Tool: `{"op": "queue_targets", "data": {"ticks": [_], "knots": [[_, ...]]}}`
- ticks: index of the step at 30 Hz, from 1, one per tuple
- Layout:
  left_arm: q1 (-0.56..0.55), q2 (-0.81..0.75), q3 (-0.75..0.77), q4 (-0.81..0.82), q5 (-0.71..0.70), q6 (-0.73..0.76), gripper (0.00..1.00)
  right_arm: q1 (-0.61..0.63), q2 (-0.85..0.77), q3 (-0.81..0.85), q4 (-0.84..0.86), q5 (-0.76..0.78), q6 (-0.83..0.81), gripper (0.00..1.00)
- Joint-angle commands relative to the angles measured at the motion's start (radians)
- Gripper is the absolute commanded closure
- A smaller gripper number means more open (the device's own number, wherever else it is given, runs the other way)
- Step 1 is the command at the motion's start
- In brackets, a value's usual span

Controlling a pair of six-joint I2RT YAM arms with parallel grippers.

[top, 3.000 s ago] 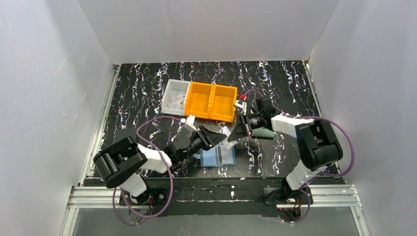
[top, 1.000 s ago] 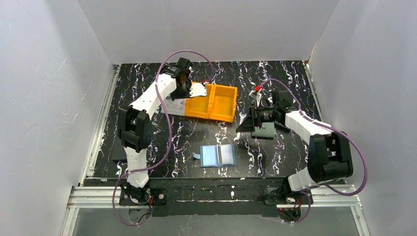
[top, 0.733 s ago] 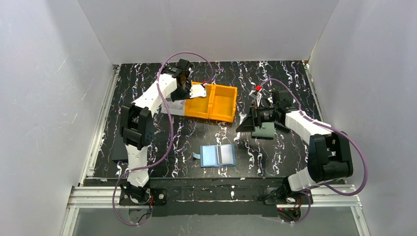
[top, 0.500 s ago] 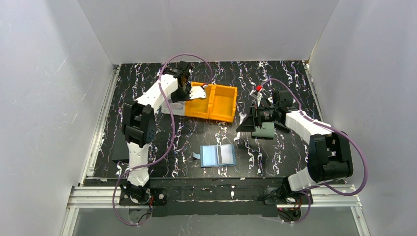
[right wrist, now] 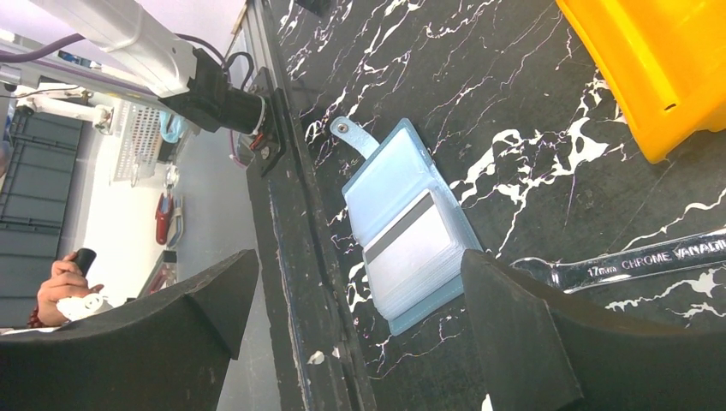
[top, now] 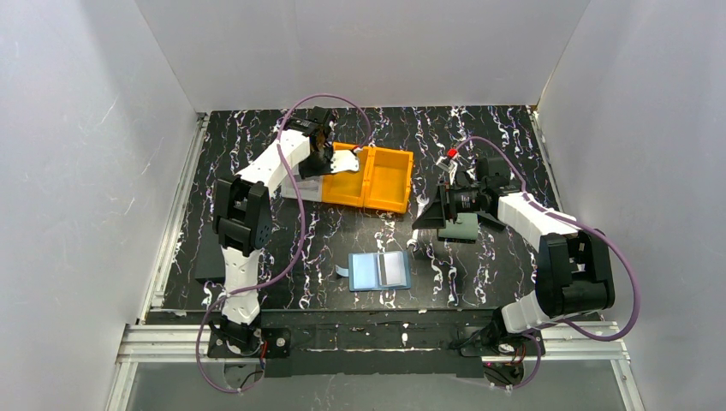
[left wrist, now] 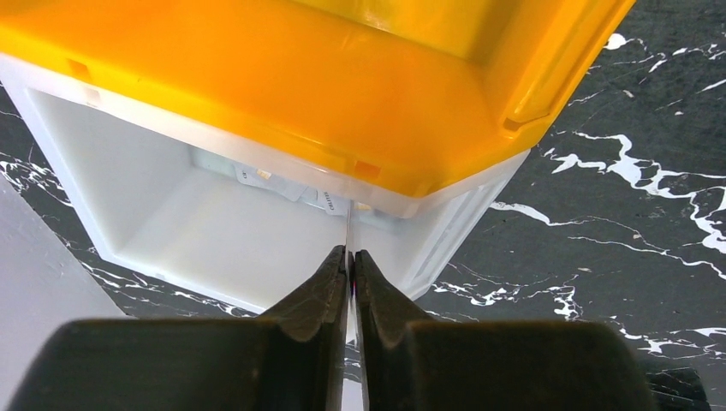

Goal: Take the credit cards out of the card holder
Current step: Place the credit card in the storage box.

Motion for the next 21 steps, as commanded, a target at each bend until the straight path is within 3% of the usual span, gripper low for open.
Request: {"op": "queue_targets", "data": {"ticks": [1,14,21], "knots": [[0.008,0.008,0.001,0.003,0.027,0.003,0.93,-0.010,-0.001,-0.004,0.035,-0.034,0.009,0.02],[0.010,0.019,0.001,0.034,0.011,-0.033,0.91,-0.013,-0.002,-0.006,0.041,-0.042,0.016,0.02],[0.010,-0.098,-0.020,0.140,0.027,-0.175,0.86,-0.016,-0.005,-0.002,0.043,-0.048,0.014,0.02]]}}
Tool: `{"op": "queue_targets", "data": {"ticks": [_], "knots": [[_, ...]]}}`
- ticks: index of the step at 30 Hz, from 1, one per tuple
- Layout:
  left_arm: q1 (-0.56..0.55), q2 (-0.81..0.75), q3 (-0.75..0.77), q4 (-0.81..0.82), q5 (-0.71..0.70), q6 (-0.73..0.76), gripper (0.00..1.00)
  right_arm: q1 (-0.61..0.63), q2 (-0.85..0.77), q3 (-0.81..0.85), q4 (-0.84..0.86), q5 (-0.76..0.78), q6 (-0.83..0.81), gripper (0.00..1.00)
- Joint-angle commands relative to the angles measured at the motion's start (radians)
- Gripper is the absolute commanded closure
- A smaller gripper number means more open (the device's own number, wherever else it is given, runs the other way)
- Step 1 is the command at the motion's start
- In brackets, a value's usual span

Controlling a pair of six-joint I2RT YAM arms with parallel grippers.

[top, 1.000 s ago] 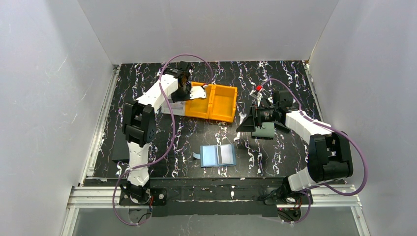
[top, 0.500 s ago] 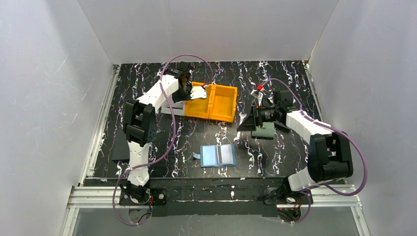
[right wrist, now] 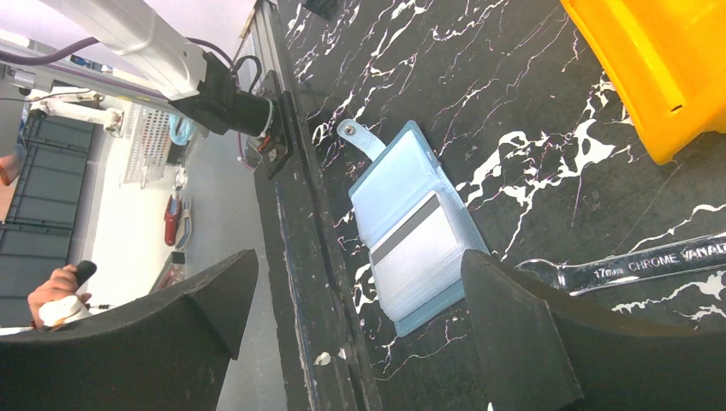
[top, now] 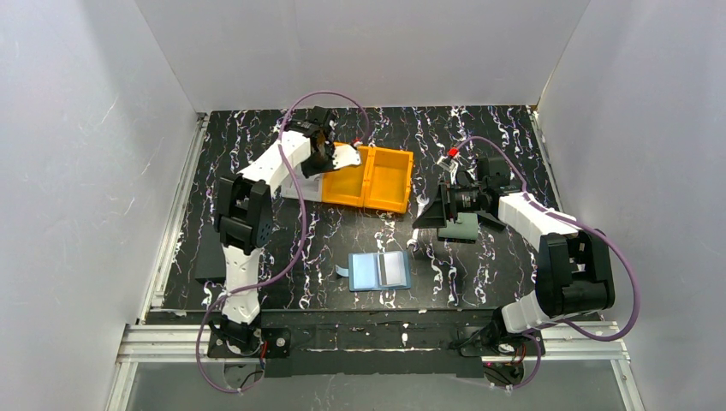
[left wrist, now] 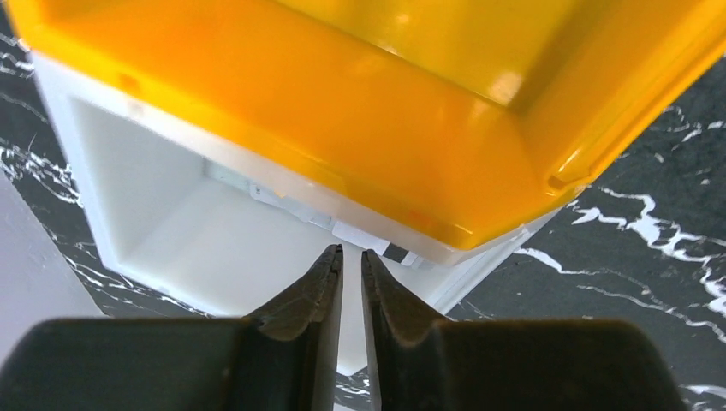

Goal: Take the credit cards out of the card holder
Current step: Place the credit card in the storage box, then remove the credit card from the card holder.

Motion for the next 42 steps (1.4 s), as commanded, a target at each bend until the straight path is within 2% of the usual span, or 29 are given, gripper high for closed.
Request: {"op": "queue_targets", "data": {"ticks": [1,6,12,13,14,15,16,17,19,21,23,25,27,35,42], "knots": [[0.005,-0.160,-0.034,0.098,0.013,-0.154,0.82,-0.009,-0.007,-0.002,0.034,-0.029,-0.007,0.02],[0.006,-0.409,-0.235,0.283,0.045,-0.456,0.68,-0.010,-0.014,0.023,-0.056,0.016,-0.113,0.02],[0.032,-0.881,-0.712,0.636,0.182,-0.880,0.47,-0.021,-0.032,0.064,-0.179,0.087,-0.281,0.02],[0.036,-0.975,-0.814,0.701,0.176,-0.988,0.38,-0.025,-0.037,0.069,-0.200,0.097,-0.312,0.03],[0.040,-1.078,-0.943,0.754,0.140,-1.166,0.21,-0.035,-0.043,0.081,-0.236,0.109,-0.377,0.03],[0.045,-1.169,-1.008,0.753,0.154,-1.289,0.12,-0.046,-0.055,0.092,-0.274,0.117,-0.427,0.03],[0.049,-1.288,-1.114,0.743,0.248,-1.424,0.03,-0.072,-0.078,0.092,-0.301,0.121,-0.486,0.03],[0.051,-1.354,-1.171,0.737,0.320,-1.551,0.02,-0.090,-0.096,0.084,-0.307,0.112,-0.514,0.03],[0.053,-1.433,-1.255,0.753,0.420,-1.704,0.02,-0.136,-0.123,0.062,-0.302,0.066,-0.547,0.03],[0.054,-1.476,-1.323,0.739,0.438,-1.807,0.02,-0.179,-0.137,0.045,-0.311,0.031,-0.586,0.04],[0.053,-1.512,-1.428,0.812,0.504,-1.947,0.02,-0.199,-0.164,0.029,-0.397,0.027,-0.709,0.03],[0.043,-1.500,-1.455,0.810,0.557,-1.989,0.02,-0.199,-0.202,-0.006,-0.428,0.039,-0.781,0.03],[0.009,-1.500,-1.459,0.800,0.541,-1.995,0.02,-0.199,-0.237,-0.029,-0.430,0.055,-0.810,0.03],[-0.329,-1.413,-1.392,0.713,0.219,-1.960,0.02,-0.202,-0.352,-0.125,-0.342,0.089,-0.805,0.02],[-0.505,-1.336,-1.330,0.709,0.008,-1.959,0.02,-0.217,-0.358,-0.142,-0.317,0.099,-0.807,0.02]]}}
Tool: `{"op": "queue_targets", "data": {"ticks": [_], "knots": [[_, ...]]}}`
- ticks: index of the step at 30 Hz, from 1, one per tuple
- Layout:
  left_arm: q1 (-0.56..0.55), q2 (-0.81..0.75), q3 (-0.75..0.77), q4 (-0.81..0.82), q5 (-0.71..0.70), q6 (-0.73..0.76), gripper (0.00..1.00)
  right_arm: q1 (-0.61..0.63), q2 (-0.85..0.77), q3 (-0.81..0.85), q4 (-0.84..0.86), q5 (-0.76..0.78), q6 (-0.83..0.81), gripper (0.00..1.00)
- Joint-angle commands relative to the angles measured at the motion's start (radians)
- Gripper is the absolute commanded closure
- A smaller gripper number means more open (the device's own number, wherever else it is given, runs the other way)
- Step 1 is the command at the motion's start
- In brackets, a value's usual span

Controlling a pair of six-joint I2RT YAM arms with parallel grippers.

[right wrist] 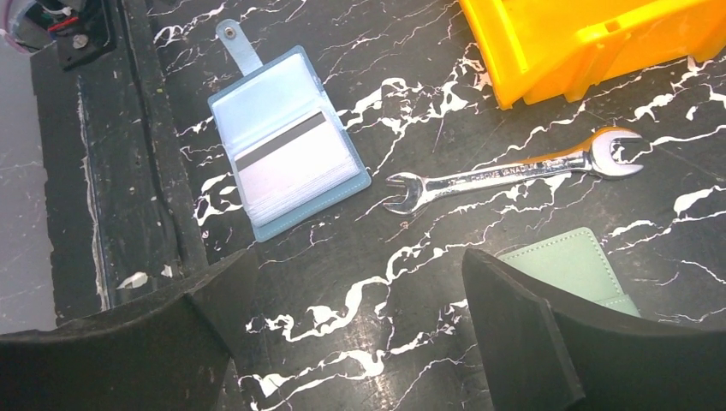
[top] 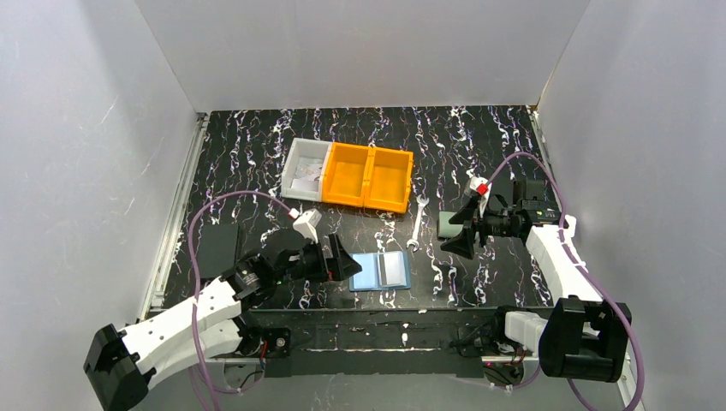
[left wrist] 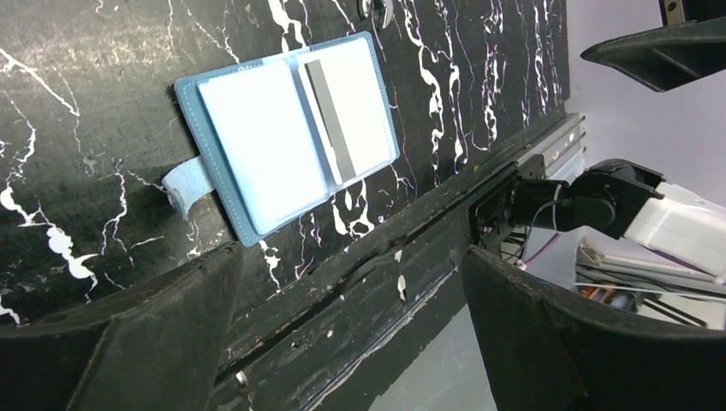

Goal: Take the credit cards out of the card holder
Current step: Remove the credit card from the card holder.

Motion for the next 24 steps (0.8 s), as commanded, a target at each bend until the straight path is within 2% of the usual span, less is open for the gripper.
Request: {"op": "queue_targets", "data": {"ticks": [1,10,24], "knots": [[-0.088,0.038,0.069,-0.010,-0.195,0.004,0.02,-0.010,0.002,0.006,0.025,0.003,-0.027,0.02],[-0.229,0.138,0.056,0.133,-0.258,-0.024,0.02,-0.010,0.009,0.014,-0.001,0.008,-0.056,0.02],[-0.285,0.253,0.112,0.166,-0.269,-0.064,0.02,-0.010,0.008,0.024,-0.021,0.013,-0.074,0.02]]}}
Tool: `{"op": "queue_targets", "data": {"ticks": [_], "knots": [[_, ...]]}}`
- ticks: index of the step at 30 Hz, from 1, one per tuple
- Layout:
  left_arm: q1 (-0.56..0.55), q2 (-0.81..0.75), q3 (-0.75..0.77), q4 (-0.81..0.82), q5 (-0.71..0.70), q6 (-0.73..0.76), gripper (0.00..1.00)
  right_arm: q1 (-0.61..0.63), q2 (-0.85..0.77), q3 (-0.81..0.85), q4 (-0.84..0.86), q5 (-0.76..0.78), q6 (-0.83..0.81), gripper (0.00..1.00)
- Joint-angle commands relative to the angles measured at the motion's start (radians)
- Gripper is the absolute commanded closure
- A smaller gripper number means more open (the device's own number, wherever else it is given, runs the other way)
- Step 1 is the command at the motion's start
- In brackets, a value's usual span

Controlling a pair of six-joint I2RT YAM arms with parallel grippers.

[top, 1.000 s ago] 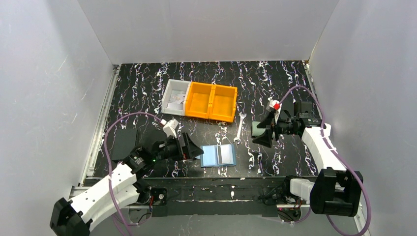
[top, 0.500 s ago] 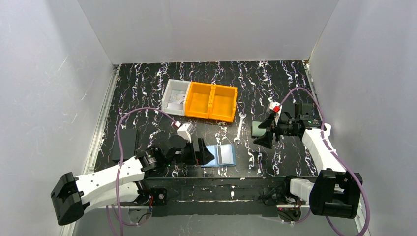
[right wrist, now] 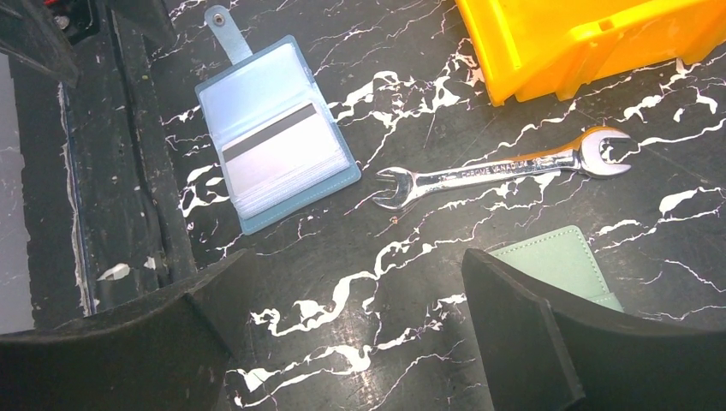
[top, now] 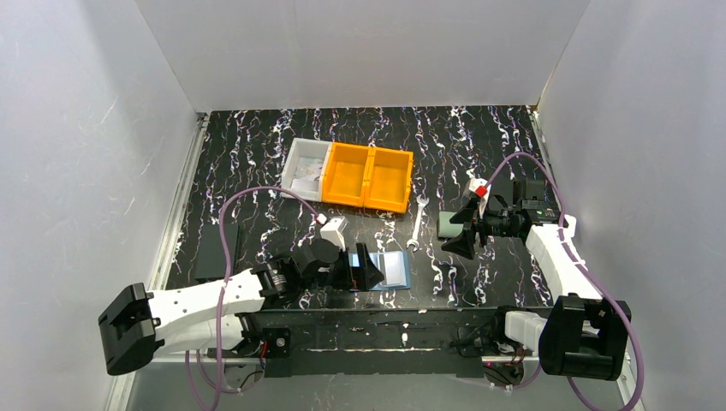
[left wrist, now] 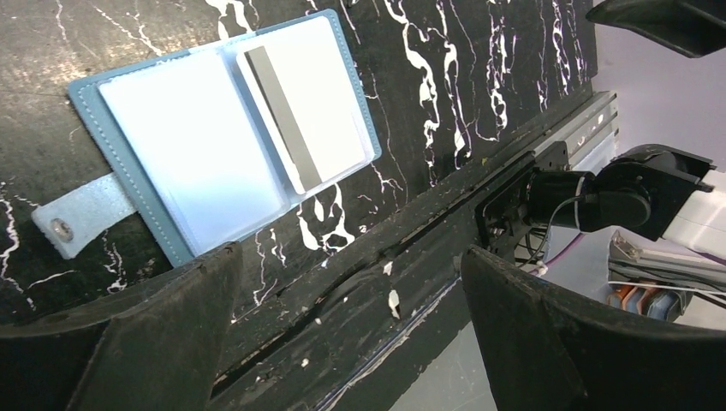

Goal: Take the credit cards out of the card holder
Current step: Remove the credit card from the card holder.

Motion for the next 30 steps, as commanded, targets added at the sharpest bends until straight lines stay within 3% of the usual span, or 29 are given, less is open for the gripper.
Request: {"op": "queue_targets", "data": {"ticks": [1,10,21,28,30], "knots": [[-0.016,0.026,0.055,0.025,-0.025,-0.023,0.02,-0.004,-0.002,0.026,-0.020,-0.001,-0.020,0.02],[-0.025,0.063,0.070,0.043,-0.032,-0.060,0.02,-0.004,0.037,0.049,-0.033,0.029,0.007,0.03],[-0.026,0.145,0.081,0.065,-0.050,-0.106,0.02,0.020,0.058,0.055,0.056,0.088,0.183,0.05],[-0.010,0.163,0.050,0.188,-0.031,-0.114,0.02,0.044,0.096,0.073,0.061,0.145,0.237,0.06],[-0.007,0.175,0.057,0.211,-0.004,-0.100,0.02,0.098,0.113,0.081,0.061,0.186,0.248,0.06]]}}
